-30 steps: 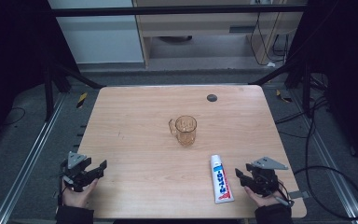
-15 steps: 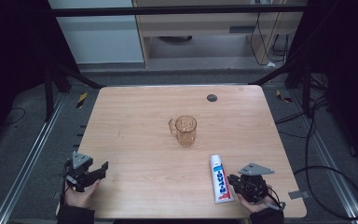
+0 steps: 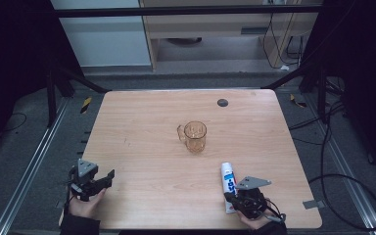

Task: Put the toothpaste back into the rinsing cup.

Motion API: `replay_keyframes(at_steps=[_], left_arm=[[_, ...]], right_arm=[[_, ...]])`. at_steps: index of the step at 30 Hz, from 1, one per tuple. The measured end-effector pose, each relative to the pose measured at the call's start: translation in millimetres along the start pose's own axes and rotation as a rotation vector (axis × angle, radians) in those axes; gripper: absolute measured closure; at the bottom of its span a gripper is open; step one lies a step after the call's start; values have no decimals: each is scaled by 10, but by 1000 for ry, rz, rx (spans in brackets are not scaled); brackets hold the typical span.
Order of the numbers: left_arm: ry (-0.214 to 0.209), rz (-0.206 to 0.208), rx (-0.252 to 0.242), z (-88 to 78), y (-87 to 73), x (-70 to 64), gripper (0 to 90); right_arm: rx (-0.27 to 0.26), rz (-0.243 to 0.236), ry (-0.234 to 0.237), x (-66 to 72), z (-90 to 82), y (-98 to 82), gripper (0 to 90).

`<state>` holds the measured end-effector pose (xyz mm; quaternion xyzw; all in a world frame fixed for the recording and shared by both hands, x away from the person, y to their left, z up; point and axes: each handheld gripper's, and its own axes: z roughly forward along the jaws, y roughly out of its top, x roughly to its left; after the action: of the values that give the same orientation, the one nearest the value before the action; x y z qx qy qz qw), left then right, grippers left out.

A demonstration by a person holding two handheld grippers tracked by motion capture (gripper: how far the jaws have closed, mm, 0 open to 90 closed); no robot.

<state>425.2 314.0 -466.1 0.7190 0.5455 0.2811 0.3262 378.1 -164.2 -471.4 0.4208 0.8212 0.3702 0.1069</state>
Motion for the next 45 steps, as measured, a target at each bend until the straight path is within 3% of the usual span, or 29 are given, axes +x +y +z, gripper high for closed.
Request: replay_keyframes(at_steps=[17, 23, 30, 45], left_arm=[[4, 24, -1, 10, 7, -27, 334], [5, 23, -2, 7, 7, -22, 332], [6, 25, -5, 7, 12, -28, 329], [9, 25, -2, 13, 10, -20, 323]], right_arm=[[80, -7, 17, 40, 178, -21, 899], [96, -9, -49, -7, 156, -38, 899], [90, 29, -135, -164, 79, -72, 899], [70, 123, -237, -499, -55, -129, 899]])
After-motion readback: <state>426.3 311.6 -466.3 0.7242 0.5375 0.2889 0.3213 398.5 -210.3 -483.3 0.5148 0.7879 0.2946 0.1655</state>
